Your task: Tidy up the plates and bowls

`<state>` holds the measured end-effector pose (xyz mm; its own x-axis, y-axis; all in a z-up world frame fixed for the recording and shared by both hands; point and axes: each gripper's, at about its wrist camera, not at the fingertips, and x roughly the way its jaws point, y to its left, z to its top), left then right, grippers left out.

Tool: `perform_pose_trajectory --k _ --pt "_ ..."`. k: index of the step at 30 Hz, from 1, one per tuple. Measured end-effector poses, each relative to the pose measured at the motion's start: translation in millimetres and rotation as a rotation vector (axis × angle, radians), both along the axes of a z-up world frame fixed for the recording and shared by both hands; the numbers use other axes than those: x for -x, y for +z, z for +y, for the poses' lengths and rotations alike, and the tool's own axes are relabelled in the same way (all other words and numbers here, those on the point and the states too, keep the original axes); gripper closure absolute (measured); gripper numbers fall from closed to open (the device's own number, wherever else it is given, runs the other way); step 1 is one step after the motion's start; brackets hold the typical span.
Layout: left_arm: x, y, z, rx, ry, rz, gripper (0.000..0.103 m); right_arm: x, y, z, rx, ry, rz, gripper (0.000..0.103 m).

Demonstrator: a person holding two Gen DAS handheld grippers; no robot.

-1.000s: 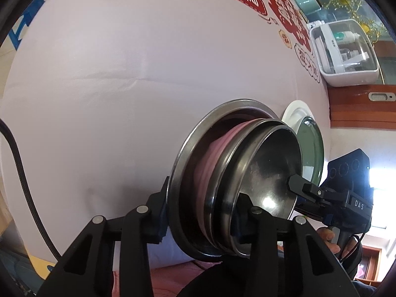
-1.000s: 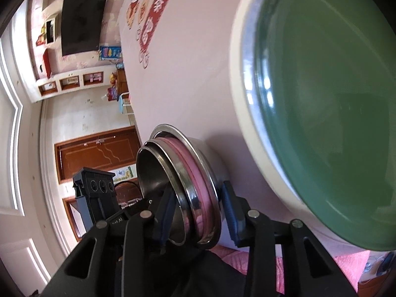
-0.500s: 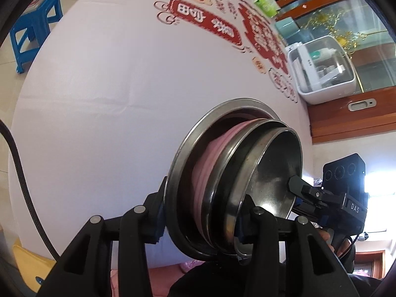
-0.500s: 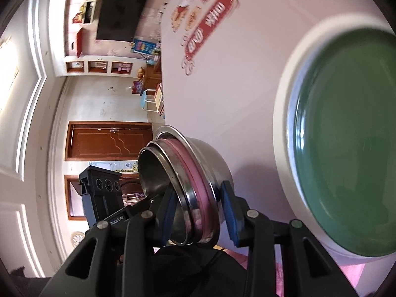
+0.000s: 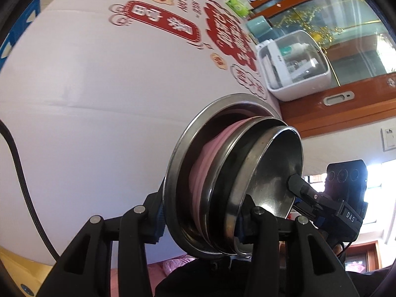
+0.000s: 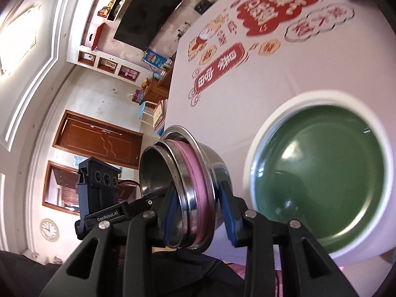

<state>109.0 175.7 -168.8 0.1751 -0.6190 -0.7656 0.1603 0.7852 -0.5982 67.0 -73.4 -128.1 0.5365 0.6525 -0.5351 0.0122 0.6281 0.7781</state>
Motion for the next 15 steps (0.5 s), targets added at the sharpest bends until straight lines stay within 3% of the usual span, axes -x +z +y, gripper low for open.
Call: perform_pose_trajectory --k 6,15 --pt "-0.4 -3.6 -43.1 0.011 -0.059 0.010 0.063 13.3 7.2 -30.5 0.065 -0.032 -0.020 0.070" --pt "-6.9 -16.1 -104.2 -0.011 -0.131 0.052 0.062 22.9 -5.7 -80.1 0.066 -0.069 0.029 0.070"
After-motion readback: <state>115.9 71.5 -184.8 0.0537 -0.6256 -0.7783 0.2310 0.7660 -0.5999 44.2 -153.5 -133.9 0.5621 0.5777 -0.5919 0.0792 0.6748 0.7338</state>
